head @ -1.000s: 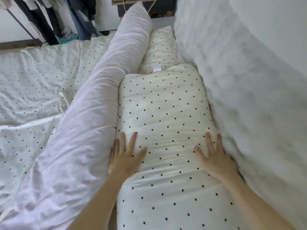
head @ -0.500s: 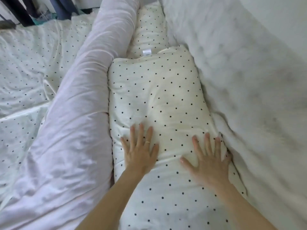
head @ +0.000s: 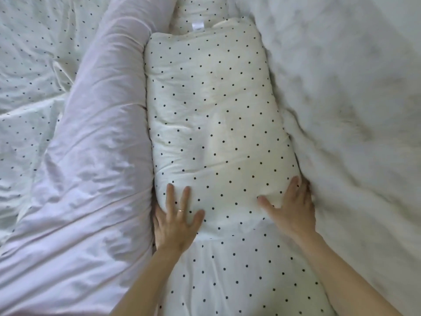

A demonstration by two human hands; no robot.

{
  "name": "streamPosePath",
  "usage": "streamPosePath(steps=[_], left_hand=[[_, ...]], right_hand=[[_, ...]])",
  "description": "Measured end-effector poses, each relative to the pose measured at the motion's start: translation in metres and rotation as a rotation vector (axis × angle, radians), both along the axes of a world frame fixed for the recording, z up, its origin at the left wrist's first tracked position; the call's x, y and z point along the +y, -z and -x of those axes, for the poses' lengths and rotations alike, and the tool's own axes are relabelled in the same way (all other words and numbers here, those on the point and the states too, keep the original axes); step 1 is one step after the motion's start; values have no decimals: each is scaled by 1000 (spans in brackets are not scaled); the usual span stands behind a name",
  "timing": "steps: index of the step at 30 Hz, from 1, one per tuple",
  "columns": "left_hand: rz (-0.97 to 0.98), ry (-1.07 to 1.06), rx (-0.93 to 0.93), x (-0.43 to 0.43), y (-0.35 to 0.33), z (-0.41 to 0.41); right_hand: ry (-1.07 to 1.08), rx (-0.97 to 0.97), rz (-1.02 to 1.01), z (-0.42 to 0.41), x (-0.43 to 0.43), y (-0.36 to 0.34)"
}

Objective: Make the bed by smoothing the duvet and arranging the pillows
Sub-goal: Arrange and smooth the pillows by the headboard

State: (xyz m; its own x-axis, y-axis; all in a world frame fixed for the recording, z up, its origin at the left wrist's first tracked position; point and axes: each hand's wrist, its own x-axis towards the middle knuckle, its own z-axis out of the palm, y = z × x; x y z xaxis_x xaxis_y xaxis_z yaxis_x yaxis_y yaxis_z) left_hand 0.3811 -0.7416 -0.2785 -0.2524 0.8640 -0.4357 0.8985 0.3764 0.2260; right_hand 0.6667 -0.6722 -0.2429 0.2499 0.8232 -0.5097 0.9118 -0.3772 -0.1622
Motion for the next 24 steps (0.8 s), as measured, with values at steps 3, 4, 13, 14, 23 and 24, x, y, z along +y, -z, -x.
streamPosePath(steps=[3,4,13,14,23,24], left_hand=[[-176,-25,18,31,-8,-8],[-226,-20,29,45,-8,-9],[-107,-123,39,218,9,13],[-112,-146,23,240,10,18],[-141,-170,-19,422,11,77],[-120,-172,-34,442,11,84]], right_hand=[[-236,-18,-264,31,27,-14],[-314,-3,-276,42,39,-17],[-288,-31,-219,105,169,34],[-282,-34,-225,110,191,36],[-270,-73,-280,144,379,45],[-269,-75,-284,146,394,46]])
